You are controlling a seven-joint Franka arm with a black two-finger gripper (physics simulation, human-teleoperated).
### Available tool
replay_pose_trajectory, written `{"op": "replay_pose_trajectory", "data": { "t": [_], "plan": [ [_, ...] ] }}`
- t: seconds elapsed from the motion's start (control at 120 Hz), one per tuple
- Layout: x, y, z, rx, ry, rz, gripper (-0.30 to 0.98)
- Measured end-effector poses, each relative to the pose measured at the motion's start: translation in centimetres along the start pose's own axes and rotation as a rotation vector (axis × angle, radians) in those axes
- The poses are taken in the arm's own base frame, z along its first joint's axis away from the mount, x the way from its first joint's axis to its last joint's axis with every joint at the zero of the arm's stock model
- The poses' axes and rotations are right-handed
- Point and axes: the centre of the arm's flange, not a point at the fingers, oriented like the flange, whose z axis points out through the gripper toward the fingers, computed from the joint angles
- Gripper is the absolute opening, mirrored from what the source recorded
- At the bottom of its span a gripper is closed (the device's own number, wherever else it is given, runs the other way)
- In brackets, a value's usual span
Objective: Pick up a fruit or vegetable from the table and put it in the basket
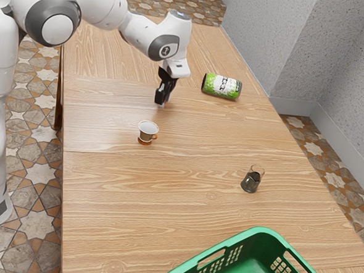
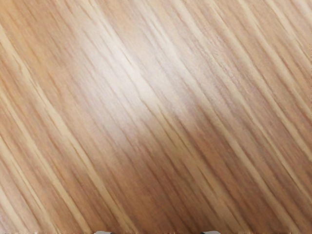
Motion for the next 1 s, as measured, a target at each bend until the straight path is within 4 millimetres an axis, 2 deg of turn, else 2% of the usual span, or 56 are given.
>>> {"op": "replay_pose_trajectory", "data": {
  "t": [0.125, 0.25, 0.4, 0.533, 0.608, 0.683, 0.817, 1.0],
  "plan": [
    [-0.1, 0.1, 0.1, -0.010, -0.004, -0.008, 0.15],
    [0.0, 0.0, -0.4, -0.013, -0.006, -0.016, 0.14],
    [0.5, -0.1, -1.8, -0.023, -0.007, -0.028, 0.14],
    [0.9, 0.6, -4.3, -0.026, 0.009, -0.031, 0.13],
    [2.4, 1.3, -6.8, -0.008, 0.016, -0.003, 0.14],
    [4.8, 3.1, -8.8, -0.001, 0.014, 0.046, 0.14],
    [8.8, 7.6, -11.5, -0.011, 0.016, 0.134, 0.13],
    [12.9, 14.0, -15.5, 0.003, 0.009, 0.241, 0.13]
  ]
}}
